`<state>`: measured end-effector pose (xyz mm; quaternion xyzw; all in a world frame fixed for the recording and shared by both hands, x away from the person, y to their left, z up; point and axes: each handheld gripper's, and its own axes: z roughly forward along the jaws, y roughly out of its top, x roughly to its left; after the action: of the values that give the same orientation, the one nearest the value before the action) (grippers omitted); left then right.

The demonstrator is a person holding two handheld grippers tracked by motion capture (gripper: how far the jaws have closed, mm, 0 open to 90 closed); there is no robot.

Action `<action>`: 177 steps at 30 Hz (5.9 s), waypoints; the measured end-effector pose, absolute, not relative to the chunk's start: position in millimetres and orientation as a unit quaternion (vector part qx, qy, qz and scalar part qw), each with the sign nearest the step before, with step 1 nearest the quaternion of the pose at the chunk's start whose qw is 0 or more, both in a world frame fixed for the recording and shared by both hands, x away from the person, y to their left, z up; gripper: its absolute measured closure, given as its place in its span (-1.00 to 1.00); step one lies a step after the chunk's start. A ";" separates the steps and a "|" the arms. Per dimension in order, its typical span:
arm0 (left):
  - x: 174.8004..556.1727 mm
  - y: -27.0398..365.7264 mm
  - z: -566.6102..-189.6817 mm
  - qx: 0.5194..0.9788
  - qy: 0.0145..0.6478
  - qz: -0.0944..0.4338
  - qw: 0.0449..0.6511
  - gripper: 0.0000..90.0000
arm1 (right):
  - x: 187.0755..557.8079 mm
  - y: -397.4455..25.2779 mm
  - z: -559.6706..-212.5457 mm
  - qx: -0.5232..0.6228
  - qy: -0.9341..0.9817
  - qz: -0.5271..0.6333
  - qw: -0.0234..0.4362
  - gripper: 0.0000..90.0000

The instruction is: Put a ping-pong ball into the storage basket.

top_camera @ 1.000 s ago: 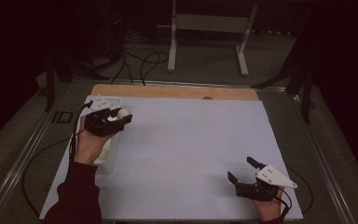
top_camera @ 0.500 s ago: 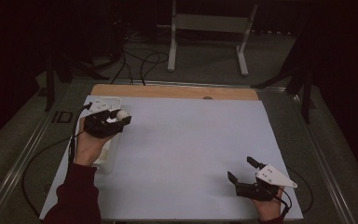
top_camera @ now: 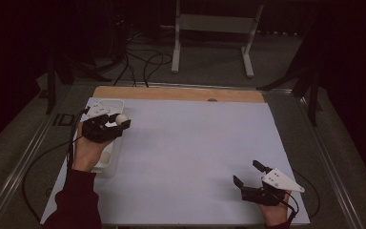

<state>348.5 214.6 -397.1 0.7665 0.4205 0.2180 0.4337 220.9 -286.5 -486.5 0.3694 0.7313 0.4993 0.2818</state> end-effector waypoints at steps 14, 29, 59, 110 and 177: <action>343.4 221.5 -400.1 0.766 0.424 0.218 0.432 0.14 | 219.8 -285.8 -486.4 0.369 0.731 0.499 0.283 -0.79; 335.4 230.3 -403.6 0.760 0.431 0.221 0.433 0.14 | 219.4 -286.0 -486.3 0.370 0.731 0.499 0.283 -0.79; 321.5 253.7 -410.7 0.749 0.454 0.227 0.426 0.14 | 219.7 -284.8 -486.6 0.369 0.732 0.499 0.282 -0.79; 309.0 279.3 -432.2 0.733 0.481 0.218 0.428 -0.98 | 219.2 -283.9 -486.3 0.368 0.733 0.498 0.283 -0.79; 257.0 232.4 -468.3 0.758 0.370 0.229 0.485 -0.99 | 219.6 -288.0 -483.4 0.370 0.729 0.502 0.283 -0.79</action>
<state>257.0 232.4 -468.3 0.7580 0.3704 0.2294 0.4854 219.6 -288.0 -483.4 0.3697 0.7286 0.5023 0.2831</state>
